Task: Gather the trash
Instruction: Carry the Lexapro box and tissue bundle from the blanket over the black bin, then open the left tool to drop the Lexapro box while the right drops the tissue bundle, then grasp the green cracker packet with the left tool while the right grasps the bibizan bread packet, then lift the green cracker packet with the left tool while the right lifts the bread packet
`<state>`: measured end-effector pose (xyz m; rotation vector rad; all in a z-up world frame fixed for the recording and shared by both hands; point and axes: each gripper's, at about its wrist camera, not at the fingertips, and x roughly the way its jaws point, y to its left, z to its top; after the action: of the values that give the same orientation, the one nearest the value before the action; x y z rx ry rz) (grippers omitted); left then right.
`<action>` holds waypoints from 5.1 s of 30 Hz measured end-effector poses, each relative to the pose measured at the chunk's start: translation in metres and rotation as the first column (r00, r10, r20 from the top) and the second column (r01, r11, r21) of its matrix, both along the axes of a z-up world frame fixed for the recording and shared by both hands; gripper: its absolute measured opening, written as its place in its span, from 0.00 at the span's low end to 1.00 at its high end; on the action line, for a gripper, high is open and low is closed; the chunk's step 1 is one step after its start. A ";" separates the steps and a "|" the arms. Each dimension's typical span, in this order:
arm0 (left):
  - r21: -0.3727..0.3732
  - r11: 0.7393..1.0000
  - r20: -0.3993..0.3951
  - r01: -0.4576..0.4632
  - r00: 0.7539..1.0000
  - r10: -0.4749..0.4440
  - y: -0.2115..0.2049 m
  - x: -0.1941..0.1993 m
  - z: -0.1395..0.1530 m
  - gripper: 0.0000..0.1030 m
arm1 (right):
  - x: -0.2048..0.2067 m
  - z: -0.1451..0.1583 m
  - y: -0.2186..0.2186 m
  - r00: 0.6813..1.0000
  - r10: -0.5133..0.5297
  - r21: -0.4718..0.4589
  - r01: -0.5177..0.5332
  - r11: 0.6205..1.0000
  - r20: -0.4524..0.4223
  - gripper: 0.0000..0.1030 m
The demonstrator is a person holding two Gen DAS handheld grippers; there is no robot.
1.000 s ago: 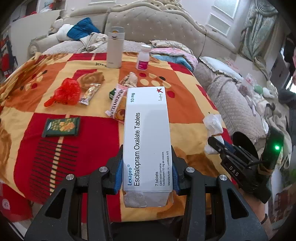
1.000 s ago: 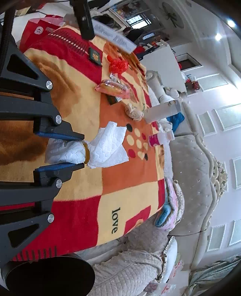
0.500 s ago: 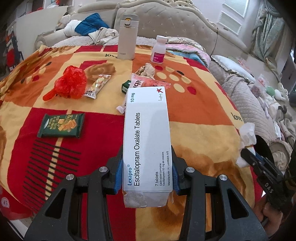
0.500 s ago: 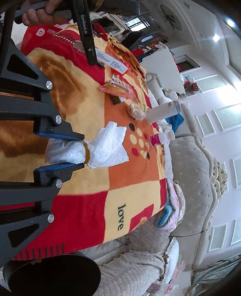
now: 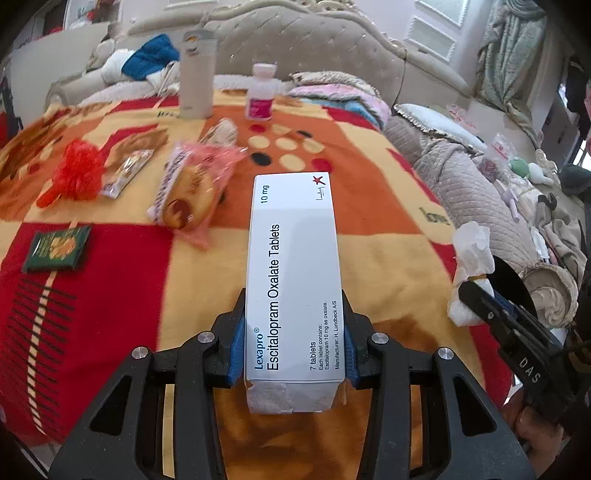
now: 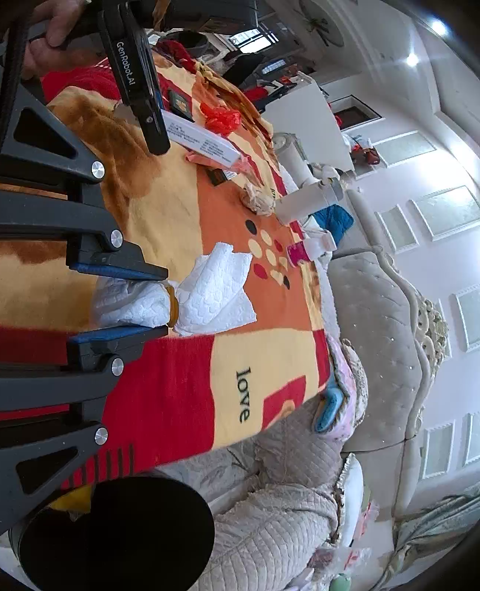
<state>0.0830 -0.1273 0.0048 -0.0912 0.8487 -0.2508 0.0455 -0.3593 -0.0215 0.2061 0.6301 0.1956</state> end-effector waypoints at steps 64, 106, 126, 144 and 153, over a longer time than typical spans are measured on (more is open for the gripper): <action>-0.148 0.970 0.085 0.194 0.979 -0.183 -0.056 0.011 0.050 0.56 | -0.039 0.015 -0.063 0.911 -0.411 0.004 0.411 0.912 0.029 0.45; 0.202 0.923 -0.056 0.326 0.945 -0.322 0.199 0.079 -0.027 0.42 | 0.030 0.020 0.103 1.000 -0.002 -0.064 0.003 0.998 0.019 0.66; 0.137 0.986 0.050 0.090 0.994 -0.098 0.197 0.054 -0.033 0.41 | 0.163 -0.010 0.231 0.967 0.051 -0.007 -0.055 0.998 -0.248 0.45; 0.041 0.999 0.047 0.033 0.998 -0.035 0.160 0.036 -0.017 0.39 | 0.039 0.009 0.117 0.966 0.230 -0.114 -0.243 0.963 -0.116 0.37; 0.009 1.000 0.058 0.020 0.998 -0.020 0.118 0.028 0.000 0.38 | 0.015 0.019 0.091 0.989 0.142 -0.130 -0.147 0.980 -0.046 0.37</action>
<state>0.1109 -0.0092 0.0051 -0.0672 0.7931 -0.2675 0.0608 -0.2684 -0.0023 0.0346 0.6927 0.2893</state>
